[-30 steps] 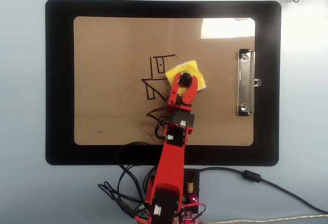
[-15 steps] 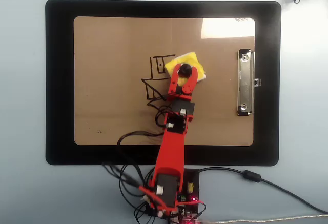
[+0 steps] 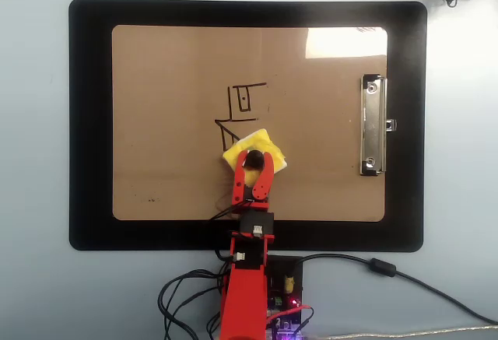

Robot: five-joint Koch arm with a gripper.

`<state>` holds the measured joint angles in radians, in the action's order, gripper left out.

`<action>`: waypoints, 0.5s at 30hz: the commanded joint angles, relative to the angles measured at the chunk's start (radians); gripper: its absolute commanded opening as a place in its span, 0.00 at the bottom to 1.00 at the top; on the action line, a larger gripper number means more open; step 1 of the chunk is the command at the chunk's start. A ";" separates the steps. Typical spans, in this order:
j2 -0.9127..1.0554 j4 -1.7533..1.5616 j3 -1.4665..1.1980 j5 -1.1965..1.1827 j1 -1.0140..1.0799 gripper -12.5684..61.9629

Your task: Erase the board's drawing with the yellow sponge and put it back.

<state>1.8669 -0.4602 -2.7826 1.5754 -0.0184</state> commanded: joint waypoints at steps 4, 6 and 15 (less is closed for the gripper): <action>-0.206 -0.034 0.192 0.040 -0.023 0.06; -0.431 -0.046 0.397 0.040 -0.021 0.06; -0.607 -0.061 0.574 0.038 -0.012 0.06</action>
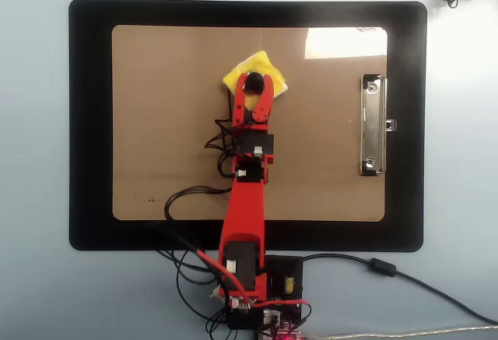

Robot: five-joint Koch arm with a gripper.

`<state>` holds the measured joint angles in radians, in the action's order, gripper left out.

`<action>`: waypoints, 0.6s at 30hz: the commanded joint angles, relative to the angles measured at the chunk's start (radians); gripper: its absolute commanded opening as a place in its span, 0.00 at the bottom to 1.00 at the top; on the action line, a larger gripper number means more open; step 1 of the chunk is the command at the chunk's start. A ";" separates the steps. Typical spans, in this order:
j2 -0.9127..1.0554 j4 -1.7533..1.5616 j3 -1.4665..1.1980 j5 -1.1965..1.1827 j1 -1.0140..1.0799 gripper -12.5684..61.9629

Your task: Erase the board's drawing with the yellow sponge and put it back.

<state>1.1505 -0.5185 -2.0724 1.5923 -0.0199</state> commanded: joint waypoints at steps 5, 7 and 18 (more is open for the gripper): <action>0.626 0.003 -0.660 0.020 -0.014 0.06; 0.819 0.017 -0.819 0.018 -0.015 0.06; 0.319 0.064 -0.319 0.023 -0.020 0.06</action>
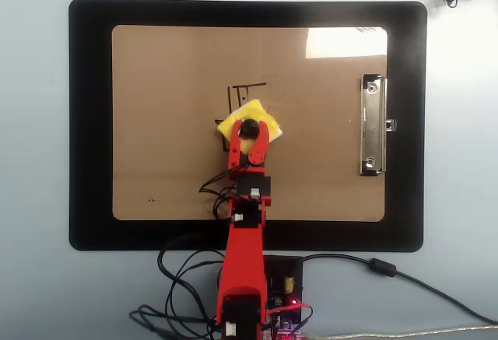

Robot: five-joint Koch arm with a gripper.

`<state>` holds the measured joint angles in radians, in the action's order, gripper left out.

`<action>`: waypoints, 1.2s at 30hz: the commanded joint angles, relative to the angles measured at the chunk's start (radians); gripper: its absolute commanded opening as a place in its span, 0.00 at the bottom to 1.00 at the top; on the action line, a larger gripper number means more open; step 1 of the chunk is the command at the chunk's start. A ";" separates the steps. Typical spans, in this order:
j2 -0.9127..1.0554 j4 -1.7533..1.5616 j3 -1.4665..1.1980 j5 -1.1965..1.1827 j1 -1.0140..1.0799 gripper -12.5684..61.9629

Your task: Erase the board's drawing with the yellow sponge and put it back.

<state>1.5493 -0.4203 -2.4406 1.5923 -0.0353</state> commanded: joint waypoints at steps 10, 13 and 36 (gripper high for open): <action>-0.031 -0.041 -0.026 0.023 -0.067 0.06; 0.273 -0.035 -0.301 0.025 -0.097 0.06; 0.094 -0.015 -0.117 0.048 -0.173 0.06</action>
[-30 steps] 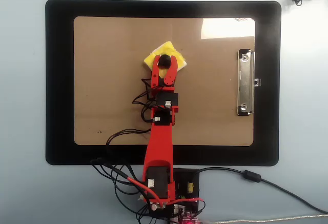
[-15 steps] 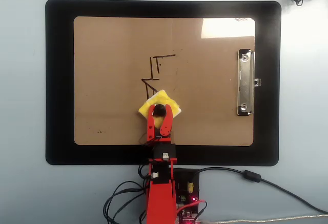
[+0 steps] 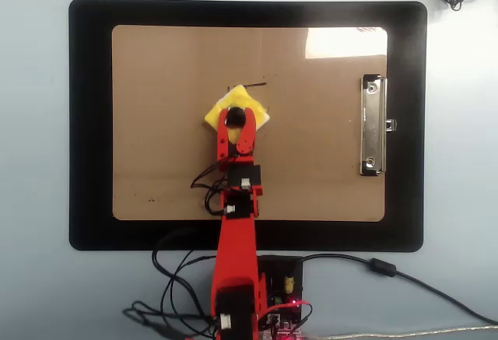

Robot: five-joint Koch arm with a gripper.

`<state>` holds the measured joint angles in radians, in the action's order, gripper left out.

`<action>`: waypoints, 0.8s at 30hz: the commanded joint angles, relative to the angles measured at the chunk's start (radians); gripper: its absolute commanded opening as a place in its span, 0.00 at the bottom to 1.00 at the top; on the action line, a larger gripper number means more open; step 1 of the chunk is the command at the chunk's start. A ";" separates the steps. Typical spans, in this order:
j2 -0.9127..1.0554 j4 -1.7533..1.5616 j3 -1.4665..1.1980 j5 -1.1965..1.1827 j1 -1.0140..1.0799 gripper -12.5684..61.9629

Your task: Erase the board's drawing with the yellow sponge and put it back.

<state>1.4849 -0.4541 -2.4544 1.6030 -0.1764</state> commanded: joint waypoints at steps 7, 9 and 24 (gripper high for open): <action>0.528 0.072 -0.408 0.080 -0.095 0.06; 0.423 0.069 -0.336 0.080 -0.106 0.06; 0.172 0.063 -0.123 0.080 -0.109 0.06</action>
<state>1.5555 -0.3958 -2.5111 1.6613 -0.2761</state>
